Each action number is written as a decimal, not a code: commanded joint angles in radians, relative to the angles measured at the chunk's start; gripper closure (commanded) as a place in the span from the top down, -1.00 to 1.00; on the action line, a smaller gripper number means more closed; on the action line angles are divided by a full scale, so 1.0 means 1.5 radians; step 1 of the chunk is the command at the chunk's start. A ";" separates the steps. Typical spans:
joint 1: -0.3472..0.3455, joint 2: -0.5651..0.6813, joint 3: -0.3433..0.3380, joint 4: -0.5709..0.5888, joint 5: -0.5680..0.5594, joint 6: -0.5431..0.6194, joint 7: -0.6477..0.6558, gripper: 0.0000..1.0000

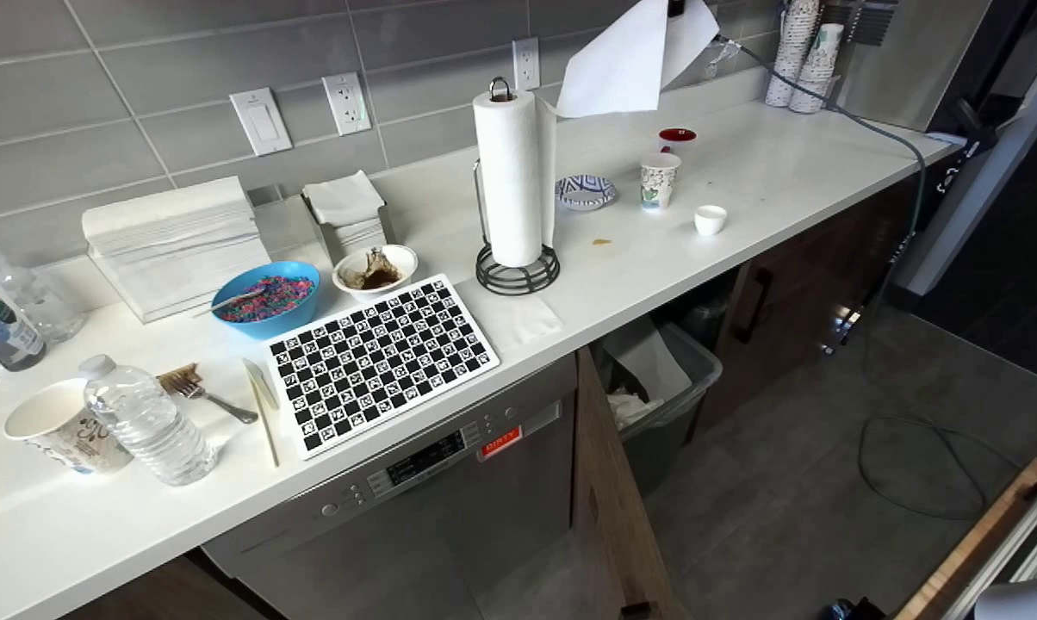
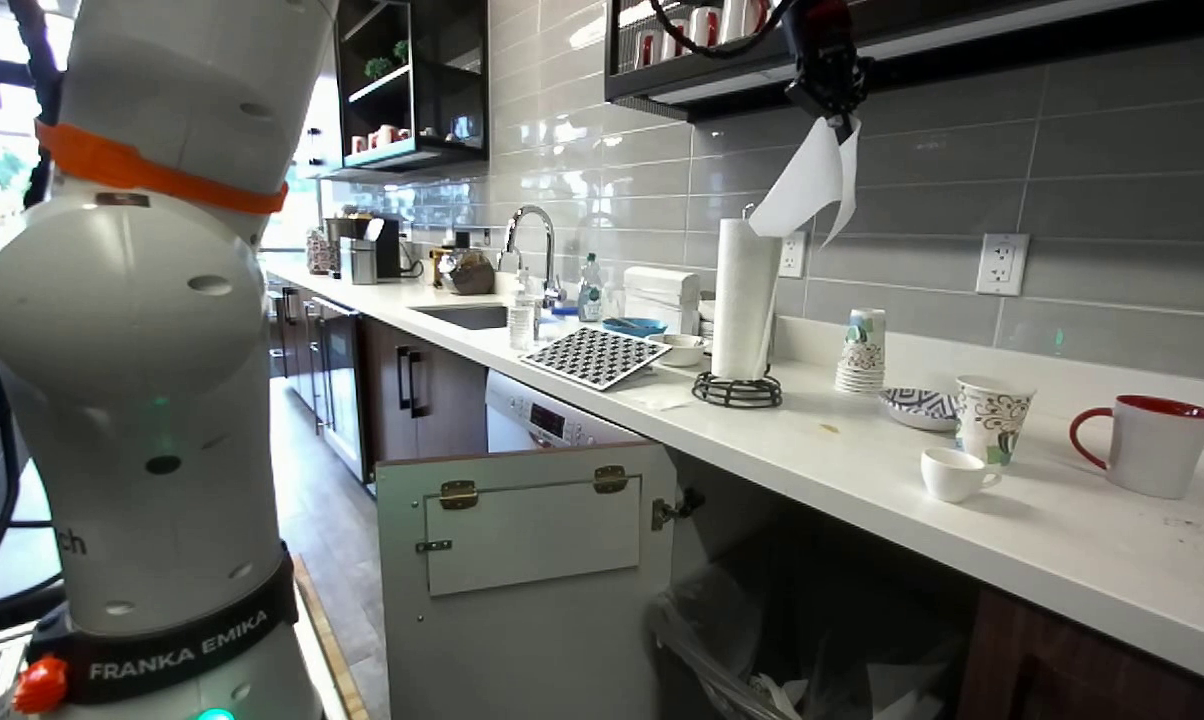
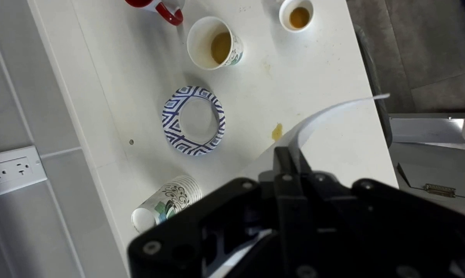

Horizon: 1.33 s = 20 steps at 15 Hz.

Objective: Get a piece of paper towel from the roll of paper towel and put it on the table

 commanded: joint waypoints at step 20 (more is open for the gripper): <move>0.067 0.029 -0.002 0.160 -0.104 -0.094 -0.009 -1.00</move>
